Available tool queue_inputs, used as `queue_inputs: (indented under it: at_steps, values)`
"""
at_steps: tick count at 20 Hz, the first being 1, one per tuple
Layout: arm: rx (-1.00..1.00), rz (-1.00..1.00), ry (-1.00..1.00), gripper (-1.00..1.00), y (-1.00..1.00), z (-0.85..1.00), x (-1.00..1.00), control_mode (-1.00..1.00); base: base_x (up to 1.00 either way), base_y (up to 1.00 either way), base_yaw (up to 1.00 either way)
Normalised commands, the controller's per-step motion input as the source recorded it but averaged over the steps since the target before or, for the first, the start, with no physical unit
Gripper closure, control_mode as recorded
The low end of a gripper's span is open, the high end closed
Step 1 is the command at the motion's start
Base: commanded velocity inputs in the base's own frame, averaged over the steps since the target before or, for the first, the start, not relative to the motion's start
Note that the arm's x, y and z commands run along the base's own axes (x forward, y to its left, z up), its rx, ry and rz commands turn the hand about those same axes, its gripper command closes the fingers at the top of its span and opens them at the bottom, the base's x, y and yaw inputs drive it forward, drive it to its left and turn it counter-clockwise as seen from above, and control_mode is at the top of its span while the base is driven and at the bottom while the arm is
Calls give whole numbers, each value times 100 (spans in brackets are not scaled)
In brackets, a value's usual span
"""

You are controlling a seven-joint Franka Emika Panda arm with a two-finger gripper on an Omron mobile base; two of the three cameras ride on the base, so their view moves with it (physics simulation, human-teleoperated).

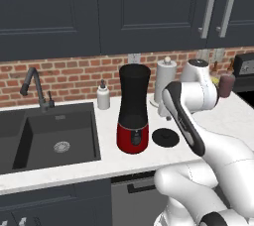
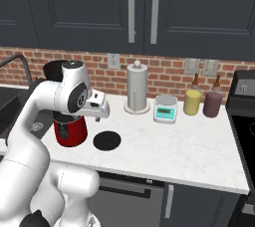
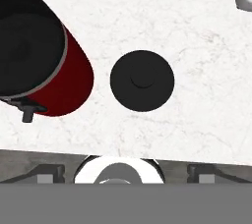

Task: Close the lid blender by securely placing the lid on top.

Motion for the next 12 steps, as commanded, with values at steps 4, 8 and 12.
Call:
queue_inputs:
  at_steps: [4, 8, 12]
  values:
    - [0, 0, 9, -100, -3, -43, 0, -100, 0, 0, 0]
    - [0, 0, 5, -100, -7, -42, 0, -100, 0, 0, 0]
    - [0, 0, 0, -100, -8, -38, 0, -100, 0, 0, 0]
